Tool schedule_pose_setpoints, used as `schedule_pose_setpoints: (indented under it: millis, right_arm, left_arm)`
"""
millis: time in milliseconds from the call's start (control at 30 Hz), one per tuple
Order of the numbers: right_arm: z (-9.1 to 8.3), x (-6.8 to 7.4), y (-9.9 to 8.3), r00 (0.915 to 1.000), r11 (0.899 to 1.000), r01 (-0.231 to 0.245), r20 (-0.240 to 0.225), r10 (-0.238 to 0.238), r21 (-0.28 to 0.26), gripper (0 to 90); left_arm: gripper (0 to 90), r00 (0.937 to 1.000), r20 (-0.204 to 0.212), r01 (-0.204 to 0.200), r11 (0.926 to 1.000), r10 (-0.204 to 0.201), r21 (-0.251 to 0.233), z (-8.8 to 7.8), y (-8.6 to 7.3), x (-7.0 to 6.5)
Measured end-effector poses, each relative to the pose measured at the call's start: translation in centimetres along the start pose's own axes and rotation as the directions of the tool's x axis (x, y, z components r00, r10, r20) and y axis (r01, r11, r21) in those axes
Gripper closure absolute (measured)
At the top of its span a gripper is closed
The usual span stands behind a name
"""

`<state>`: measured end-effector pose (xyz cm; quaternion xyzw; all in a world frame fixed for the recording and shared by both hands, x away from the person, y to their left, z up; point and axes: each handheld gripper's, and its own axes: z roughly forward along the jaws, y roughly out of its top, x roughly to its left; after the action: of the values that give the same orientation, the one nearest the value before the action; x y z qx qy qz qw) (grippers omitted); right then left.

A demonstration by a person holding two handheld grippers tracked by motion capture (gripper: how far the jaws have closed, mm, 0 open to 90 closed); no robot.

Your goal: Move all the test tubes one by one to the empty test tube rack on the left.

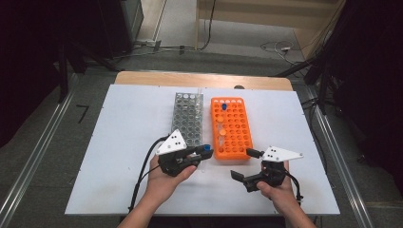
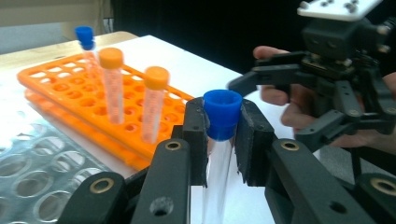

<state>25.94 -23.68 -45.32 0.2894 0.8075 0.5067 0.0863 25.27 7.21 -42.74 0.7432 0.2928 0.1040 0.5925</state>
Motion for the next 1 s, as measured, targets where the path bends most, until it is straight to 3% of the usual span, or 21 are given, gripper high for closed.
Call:
schedule_pose_setpoints:
  millis: [133,533,800,1000]
  right_arm:
    - [-1.2,-0.5,-0.5,0.9996,1.000,0.015,0.023,-0.015,-0.005,0.0]
    - [-3.5,-2.4,-2.4,0.9964,1.000,-0.019,0.083,0.018,0.004,0.0]
    - [-3.9,-3.1,-3.3,0.9935,0.999,-0.043,0.107,0.041,0.017,0.0]
    - [-3.6,-2.9,-3.3,0.9939,0.999,-0.035,0.105,0.032,0.028,0.0]
  left_arm:
    - [76.1,0.9996,-0.026,0.006,1.0000,-0.006,-0.005,-0.3,0.7,0.9]
    - [76.1,0.9966,-0.082,0.011,0.9995,-0.013,-0.029,-0.3,2.8,3.4]
    - [76.2,0.9923,-0.123,0.009,0.9987,-0.015,-0.050,0.5,4.6,5.2]
    - [76.2,0.9887,-0.150,0.001,0.9976,-0.011,-0.069,1.4,5.7,6.4]
